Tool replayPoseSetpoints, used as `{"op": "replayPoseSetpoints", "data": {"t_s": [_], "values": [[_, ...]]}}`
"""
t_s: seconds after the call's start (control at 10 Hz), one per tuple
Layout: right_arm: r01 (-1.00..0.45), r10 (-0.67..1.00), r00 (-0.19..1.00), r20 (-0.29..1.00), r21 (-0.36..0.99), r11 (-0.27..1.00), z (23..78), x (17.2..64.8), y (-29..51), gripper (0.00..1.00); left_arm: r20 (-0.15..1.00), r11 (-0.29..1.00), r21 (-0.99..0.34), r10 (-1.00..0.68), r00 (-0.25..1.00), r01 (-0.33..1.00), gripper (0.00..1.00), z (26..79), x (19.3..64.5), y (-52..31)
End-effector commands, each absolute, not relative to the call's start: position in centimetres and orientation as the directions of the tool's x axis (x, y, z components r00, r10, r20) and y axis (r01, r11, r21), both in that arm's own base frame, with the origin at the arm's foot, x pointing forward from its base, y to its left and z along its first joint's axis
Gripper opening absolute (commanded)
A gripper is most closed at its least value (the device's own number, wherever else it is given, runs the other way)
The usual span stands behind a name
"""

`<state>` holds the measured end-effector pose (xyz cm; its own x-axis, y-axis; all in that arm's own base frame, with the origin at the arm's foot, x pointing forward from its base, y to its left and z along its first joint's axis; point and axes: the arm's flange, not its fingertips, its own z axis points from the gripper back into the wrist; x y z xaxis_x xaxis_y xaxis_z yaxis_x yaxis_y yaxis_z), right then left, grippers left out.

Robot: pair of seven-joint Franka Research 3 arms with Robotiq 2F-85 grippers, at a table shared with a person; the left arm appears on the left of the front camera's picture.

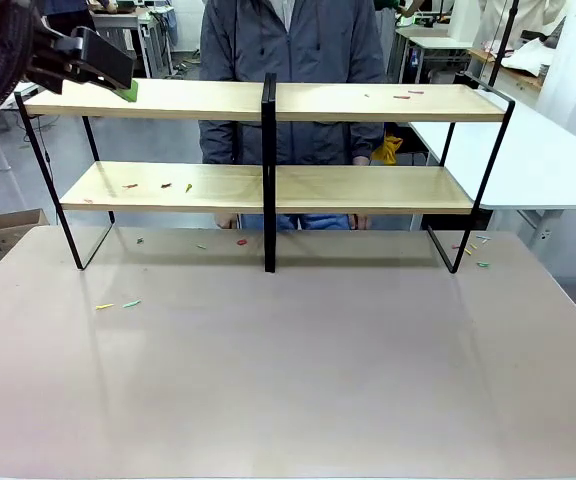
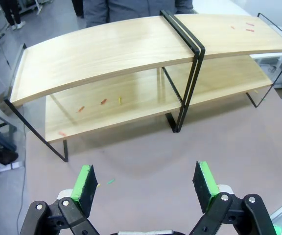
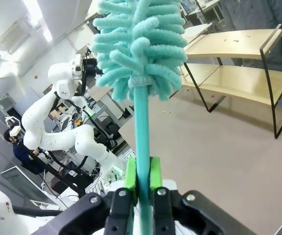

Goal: Clean the shelves.
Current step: Clean another randomly selected level of the Shelf with the Duster.

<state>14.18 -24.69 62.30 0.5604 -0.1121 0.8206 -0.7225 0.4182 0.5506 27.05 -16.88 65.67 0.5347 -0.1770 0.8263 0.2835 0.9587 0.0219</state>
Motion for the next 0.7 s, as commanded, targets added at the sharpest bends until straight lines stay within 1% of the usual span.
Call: {"op": "replayPoseSetpoints", "data": {"t_s": [0.0,0.1,0.2,0.3,0.4,0.5,0.6], "values": [[-0.736,0.062,0.59,0.805,0.505,0.452,62.2,13.8,-21.9,0.13,0.828,0.959,0.014,-0.169,0.535,0.281,1.0,65.7,27.1,-16.8],[-0.811,0.257,0.553,0.793,0.441,0.384,62.0,13.4,-18.6,0.13,0.828,0.959,0.014,-0.169,0.535,0.281,1.0,65.7,27.1,-16.8],[-0.826,0.553,0.557,0.619,0.481,0.293,60.7,13.1,-15.1,0.13,0.828,0.959,0.014,-0.169,0.535,0.281,1.0,65.7,27.1,-16.8],[-0.83,0.771,0.494,0.401,0.481,0.282,58.9,12.4,-12.7,0.13,0.828,0.959,0.014,-0.169,0.535,0.281,1.0,65.7,27.1,-16.8],[-0.861,0.837,0.422,0.349,0.444,0.249,58.3,11.0,-11.8,0.13,0.828,0.959,0.014,-0.169,0.535,0.281,1.0,65.7,27.1,-16.8],[-0.917,0.677,0.384,0.628,0.348,0.196,59.9,9.7,-13.8,0.13,0.828,0.959,0.014,-0.169,0.535,0.281,1.0,65.7,27.1,-16.8],[-0.747,0.51,0.661,0.551,0.546,0.379,58.9,13.0,-12.3,0.13,0.828,0.959,0.014,-0.169,0.535,0.281,1.0,65.7,27.1,-16.8]]}}
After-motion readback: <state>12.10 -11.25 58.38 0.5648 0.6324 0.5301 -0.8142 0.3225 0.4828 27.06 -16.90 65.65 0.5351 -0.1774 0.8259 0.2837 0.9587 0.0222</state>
